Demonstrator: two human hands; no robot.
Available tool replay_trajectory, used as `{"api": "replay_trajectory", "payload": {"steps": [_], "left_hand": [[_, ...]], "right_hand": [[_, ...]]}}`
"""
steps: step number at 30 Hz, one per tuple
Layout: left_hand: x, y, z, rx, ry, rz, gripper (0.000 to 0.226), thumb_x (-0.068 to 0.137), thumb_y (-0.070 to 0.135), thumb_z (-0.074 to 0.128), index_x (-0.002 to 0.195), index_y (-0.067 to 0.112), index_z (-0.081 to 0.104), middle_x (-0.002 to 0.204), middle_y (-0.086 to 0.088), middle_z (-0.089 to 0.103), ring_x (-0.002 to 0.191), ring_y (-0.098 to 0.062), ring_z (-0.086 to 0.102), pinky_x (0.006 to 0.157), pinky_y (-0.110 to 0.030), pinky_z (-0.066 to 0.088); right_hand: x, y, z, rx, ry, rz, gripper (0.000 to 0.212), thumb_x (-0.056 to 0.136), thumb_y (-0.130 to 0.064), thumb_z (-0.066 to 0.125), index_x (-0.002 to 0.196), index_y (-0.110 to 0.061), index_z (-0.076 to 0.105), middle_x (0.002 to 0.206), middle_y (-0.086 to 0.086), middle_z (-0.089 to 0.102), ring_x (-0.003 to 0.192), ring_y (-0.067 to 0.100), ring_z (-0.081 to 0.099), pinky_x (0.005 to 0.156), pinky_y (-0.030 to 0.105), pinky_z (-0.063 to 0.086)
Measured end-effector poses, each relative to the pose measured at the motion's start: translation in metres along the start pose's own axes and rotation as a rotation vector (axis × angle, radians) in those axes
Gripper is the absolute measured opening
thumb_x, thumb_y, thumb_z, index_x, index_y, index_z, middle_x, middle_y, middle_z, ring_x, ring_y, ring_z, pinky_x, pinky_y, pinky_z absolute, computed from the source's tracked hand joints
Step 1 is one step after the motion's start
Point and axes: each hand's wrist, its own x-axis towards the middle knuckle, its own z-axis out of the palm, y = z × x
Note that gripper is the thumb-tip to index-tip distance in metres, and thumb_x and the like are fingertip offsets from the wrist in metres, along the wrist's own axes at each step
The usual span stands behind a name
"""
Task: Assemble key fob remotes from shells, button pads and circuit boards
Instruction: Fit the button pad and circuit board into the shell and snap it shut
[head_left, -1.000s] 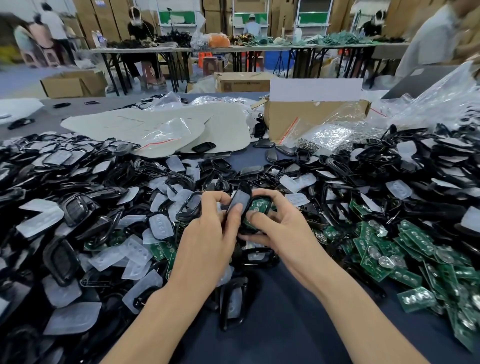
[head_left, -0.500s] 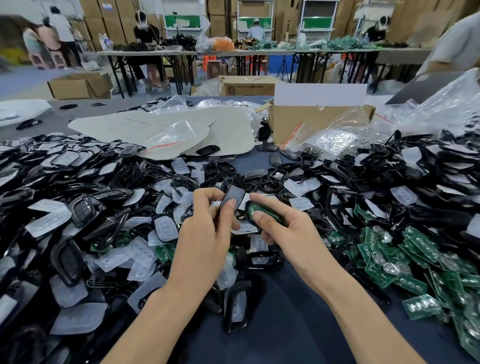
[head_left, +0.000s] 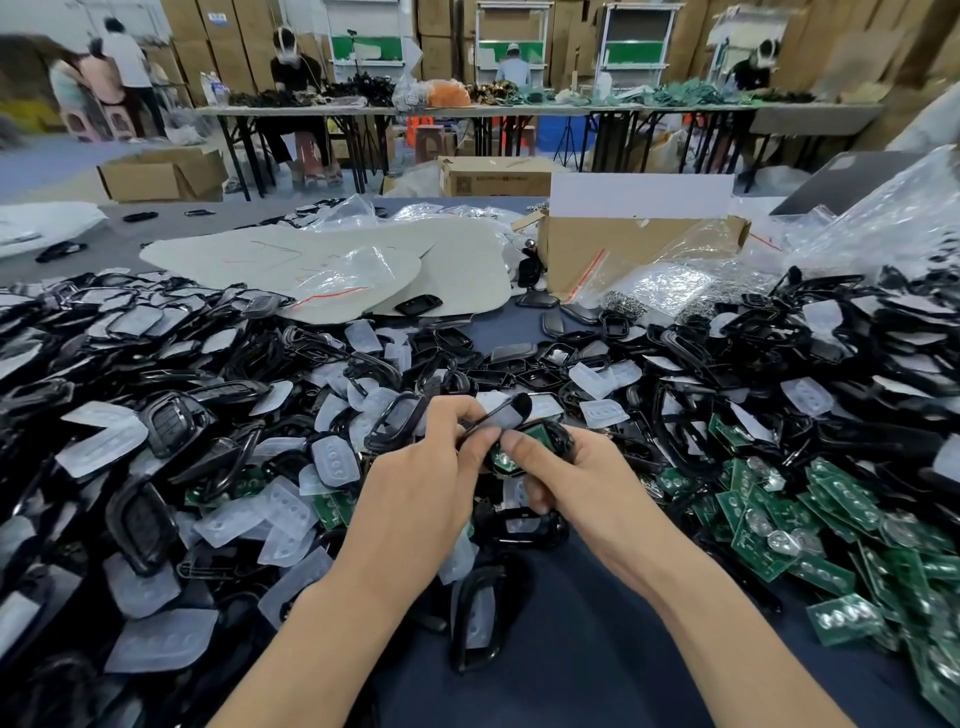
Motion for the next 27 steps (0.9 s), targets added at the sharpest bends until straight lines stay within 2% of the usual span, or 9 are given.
{"api": "replay_trajectory", "payload": {"steps": [4, 8, 11, 14, 16, 19, 21, 23, 27], "left_hand": [[0.0008, -0.0005, -0.0024, 0.034, -0.028, -0.015, 0.046, 0.094, 0.054, 0.024, 0.112, 0.018, 0.046, 0.062, 0.007, 0.056, 0.053, -0.027, 0.061, 0.053, -0.045, 0.051], [0.0011, 0.0009, -0.0027, 0.016, -0.030, -0.032, 0.051, 0.093, 0.055, 0.024, 0.112, 0.015, 0.049, 0.062, 0.008, 0.054, 0.056, -0.029, 0.063, 0.056, -0.048, 0.052], [0.0001, -0.0006, 0.0000, -0.023, -0.014, -0.053, 0.043, 0.093, 0.055, 0.028, 0.108, 0.020, 0.047, 0.061, 0.006, 0.059, 0.056, -0.027, 0.063, 0.057, -0.048, 0.052], [-0.0014, -0.0037, 0.0016, -0.079, -0.024, -0.069, 0.028, 0.093, 0.057, 0.030, 0.102, 0.032, 0.040, 0.055, 0.003, 0.060, 0.052, -0.022, 0.061, 0.056, -0.046, 0.051], [-0.0012, -0.0047, 0.0018, -0.108, -0.040, -0.071, 0.025, 0.093, 0.058, 0.030, 0.100, 0.035, 0.039, 0.054, 0.002, 0.060, 0.052, -0.021, 0.060, 0.056, -0.045, 0.051], [-0.0010, -0.0044, 0.0027, -0.119, -0.071, -0.007, 0.023, 0.103, 0.049, 0.029, 0.107, 0.033, 0.045, 0.059, 0.003, 0.060, 0.057, -0.025, 0.062, 0.058, -0.045, 0.052], [-0.0020, -0.0015, 0.0021, -0.079, -0.118, 0.068, 0.018, 0.104, 0.042, 0.032, 0.112, 0.034, 0.046, 0.060, 0.012, 0.053, 0.060, -0.021, 0.061, 0.061, -0.040, 0.052], [-0.0028, 0.0011, 0.0011, -0.022, -0.150, 0.130, 0.023, 0.103, 0.041, 0.035, 0.115, 0.031, 0.052, 0.062, 0.019, 0.047, 0.063, -0.012, 0.058, 0.060, -0.028, 0.047], [-0.0008, 0.0042, -0.0038, 0.077, -0.157, 0.186, 0.035, 0.102, 0.043, 0.040, 0.115, 0.020, 0.062, 0.070, 0.014, 0.064, 0.069, -0.013, 0.058, 0.056, -0.018, 0.032]], "right_hand": [[-0.0025, -0.0022, 0.0015, 0.017, -0.067, 0.042, 0.035, 0.097, -0.028, 0.067, 0.063, -0.032, 0.066, 0.053, -0.005, 0.055, 0.047, 0.006, 0.049, 0.048, 0.017, 0.042], [-0.0038, -0.0042, 0.0021, 0.065, -0.090, 0.074, 0.029, 0.098, -0.026, 0.067, 0.069, -0.032, 0.070, 0.056, -0.005, 0.055, 0.048, 0.007, 0.050, 0.048, 0.018, 0.043], [-0.0033, -0.0020, 0.0031, 0.128, -0.098, 0.082, 0.025, 0.097, -0.026, 0.067, 0.074, -0.032, 0.074, 0.059, -0.006, 0.055, 0.051, 0.008, 0.051, 0.048, 0.019, 0.044], [-0.0028, -0.0017, 0.0041, 0.207, -0.145, 0.066, 0.012, 0.088, -0.038, 0.071, 0.081, -0.030, 0.077, 0.063, -0.009, 0.057, 0.056, 0.006, 0.053, 0.050, 0.018, 0.045], [-0.0021, -0.0004, 0.0041, 0.257, -0.171, 0.055, 0.021, 0.080, -0.048, 0.071, 0.082, -0.029, 0.078, 0.065, -0.009, 0.059, 0.057, 0.005, 0.054, 0.052, 0.018, 0.046], [0.0004, 0.0022, 0.0048, 0.338, -0.149, 0.060, 0.030, 0.086, -0.046, 0.068, 0.094, -0.020, 0.078, 0.076, -0.003, 0.064, 0.058, 0.006, 0.054, 0.053, 0.019, 0.046], [0.0020, 0.0028, 0.0049, 0.384, -0.106, 0.087, 0.043, 0.082, -0.047, 0.066, 0.105, -0.012, 0.073, 0.077, -0.003, 0.067, 0.057, 0.006, 0.053, 0.052, 0.019, 0.046], [0.0030, 0.0043, 0.0050, 0.427, -0.072, 0.109, 0.055, 0.074, -0.052, 0.068, 0.105, -0.007, 0.067, 0.070, -0.004, 0.065, 0.056, 0.006, 0.053, 0.052, 0.019, 0.046], [0.0019, 0.0044, 0.0059, 0.503, -0.043, 0.116, 0.048, 0.072, -0.054, 0.070, 0.088, -0.009, 0.069, 0.064, -0.001, 0.059, 0.054, 0.007, 0.052, 0.051, 0.020, 0.047]]}}
